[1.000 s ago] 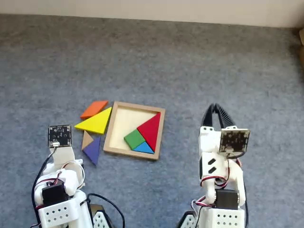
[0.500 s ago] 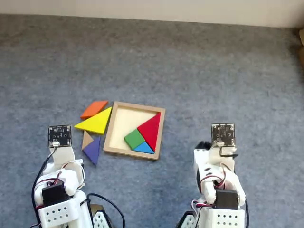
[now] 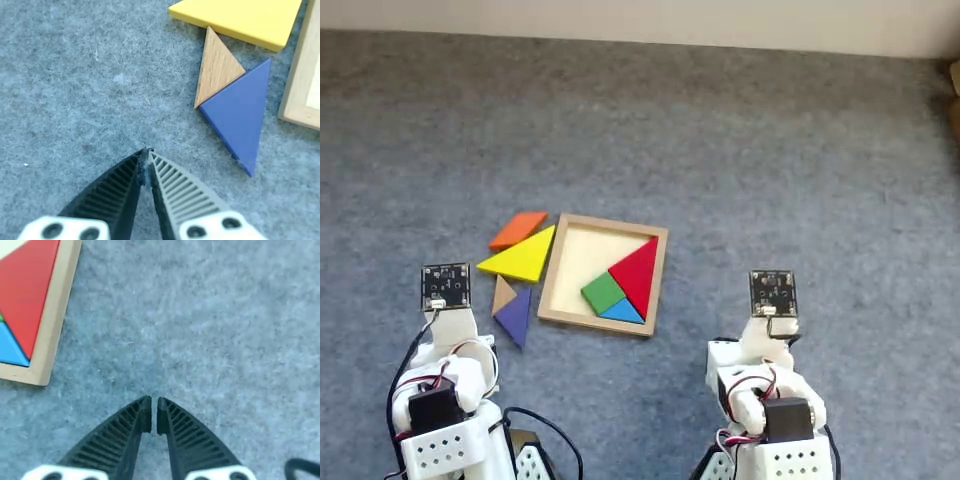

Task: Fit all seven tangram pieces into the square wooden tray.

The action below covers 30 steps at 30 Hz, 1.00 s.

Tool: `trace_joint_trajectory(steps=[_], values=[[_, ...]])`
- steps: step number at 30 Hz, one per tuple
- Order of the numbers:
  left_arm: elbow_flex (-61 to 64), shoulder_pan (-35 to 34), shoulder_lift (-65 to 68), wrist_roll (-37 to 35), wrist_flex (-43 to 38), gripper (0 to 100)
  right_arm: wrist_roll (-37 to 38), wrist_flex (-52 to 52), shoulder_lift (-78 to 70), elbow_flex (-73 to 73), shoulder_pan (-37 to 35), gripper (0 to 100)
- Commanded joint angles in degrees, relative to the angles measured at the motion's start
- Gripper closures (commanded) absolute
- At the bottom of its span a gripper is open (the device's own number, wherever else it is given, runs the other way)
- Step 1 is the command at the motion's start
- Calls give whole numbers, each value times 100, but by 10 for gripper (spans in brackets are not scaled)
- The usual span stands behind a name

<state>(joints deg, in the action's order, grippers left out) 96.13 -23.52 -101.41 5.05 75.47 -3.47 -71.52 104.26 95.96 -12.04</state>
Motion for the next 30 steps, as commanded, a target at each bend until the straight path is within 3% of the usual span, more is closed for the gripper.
trace_joint_trajectory(steps=[1, 23, 27, 30], values=[[110, -48, -321, -26, 18, 994, -62, -40, 92, 743, -40, 964], [-136, -92, -321, -18, -105, 993, -53, -48, 110, 743, 101, 964], [-207, -75, -321, -9, -721, 993, -53, -48, 145, 752, 92, 964], [-207, -92, -321, 695, -1345, 993, -53, -57, 154, 760, 110, 964]])
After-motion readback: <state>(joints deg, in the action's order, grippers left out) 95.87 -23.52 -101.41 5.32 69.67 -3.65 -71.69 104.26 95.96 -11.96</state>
